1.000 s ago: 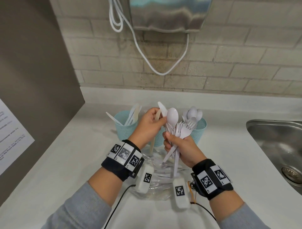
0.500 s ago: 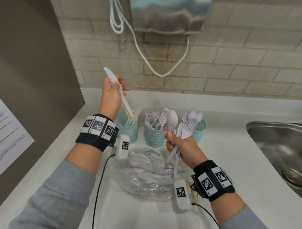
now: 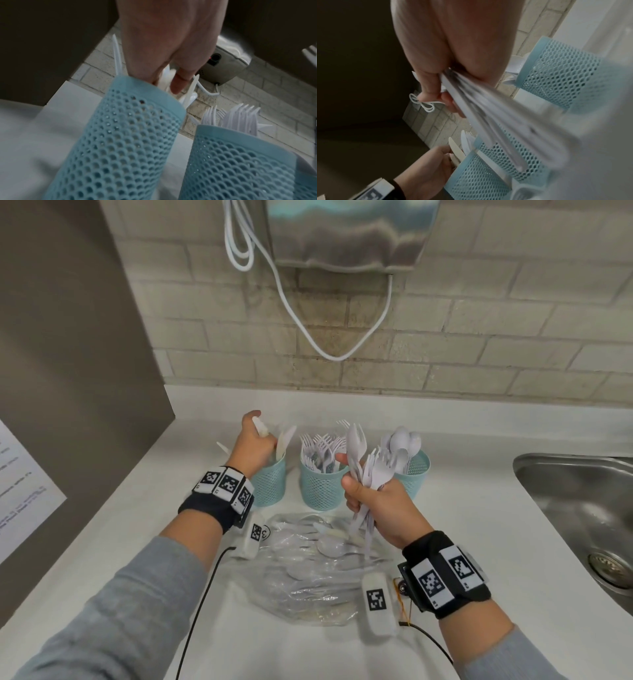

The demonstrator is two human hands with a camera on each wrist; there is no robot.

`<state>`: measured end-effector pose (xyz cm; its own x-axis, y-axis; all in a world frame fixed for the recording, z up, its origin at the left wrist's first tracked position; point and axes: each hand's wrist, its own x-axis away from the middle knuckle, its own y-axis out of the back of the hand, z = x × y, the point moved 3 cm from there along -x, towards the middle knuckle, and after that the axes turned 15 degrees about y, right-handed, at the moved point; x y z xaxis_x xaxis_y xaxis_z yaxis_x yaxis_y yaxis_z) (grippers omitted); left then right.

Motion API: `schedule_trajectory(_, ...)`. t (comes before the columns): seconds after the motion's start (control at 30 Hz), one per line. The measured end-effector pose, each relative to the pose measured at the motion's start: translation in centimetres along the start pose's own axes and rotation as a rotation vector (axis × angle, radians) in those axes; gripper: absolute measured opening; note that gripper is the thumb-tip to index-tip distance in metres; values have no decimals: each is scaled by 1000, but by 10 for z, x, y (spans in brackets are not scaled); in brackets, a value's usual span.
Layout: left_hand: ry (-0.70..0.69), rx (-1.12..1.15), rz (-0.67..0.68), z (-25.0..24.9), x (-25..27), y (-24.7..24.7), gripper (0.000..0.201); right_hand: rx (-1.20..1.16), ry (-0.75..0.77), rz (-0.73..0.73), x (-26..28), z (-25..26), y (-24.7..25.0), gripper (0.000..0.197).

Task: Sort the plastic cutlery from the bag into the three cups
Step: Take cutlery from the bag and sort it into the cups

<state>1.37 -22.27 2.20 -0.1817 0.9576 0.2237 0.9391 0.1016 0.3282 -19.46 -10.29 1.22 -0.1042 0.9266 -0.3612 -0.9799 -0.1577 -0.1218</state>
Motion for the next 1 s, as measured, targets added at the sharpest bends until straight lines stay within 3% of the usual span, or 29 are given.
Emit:
schedule_trajectory(0.1,-73,-12,-37,-1,-1,3,62,113,17,-13,-1,-1,-1,23)
schedule_trajectory(0.17,-155,-29,-140,-5,3,7,61,181,35,-22,0,-1,-1,24)
schedule_trajectory(0.27,-402,-5,-287,-21,26,9,34,247,59,-16,-1,-2,-2,43)
schedule_trajectory(0.33,-480,36,-143,-35,52,-1,16,289,76,-16,-2,-2,-2,37)
schedule_trajectory(0.43,-489,-41,101,-47,86,-24,22,327,87,-42,-4,-1,-1,13)
schedule_trajectory(0.5,-477,-87,185,-49,98,-39,23,330,90,-75,-3,-1,0,14)
schedule_trajectory(0.6,-533,-153,159,-54,106,-52,9,306,99,-94,2,3,4,18)
schedule_trajectory(0.67,-526,-56,138,-64,107,-51,3,262,97,-127,6,7,9,11)
schedule_trajectory(0.73,-499,116,98,-80,107,-46,12,208,78,-191,12,10,19,8)
schedule_trajectory(0.83,-524,291,33,-107,102,-43,21,169,48,-327,21,11,37,19)
schedule_trajectory(0.9,-556,230,43,-117,96,-58,21,129,51,-414,26,12,47,27)
schedule_trajectory(1.0,-633,-45,75,-119,90,-100,17,44,71,-491,31,18,56,30)
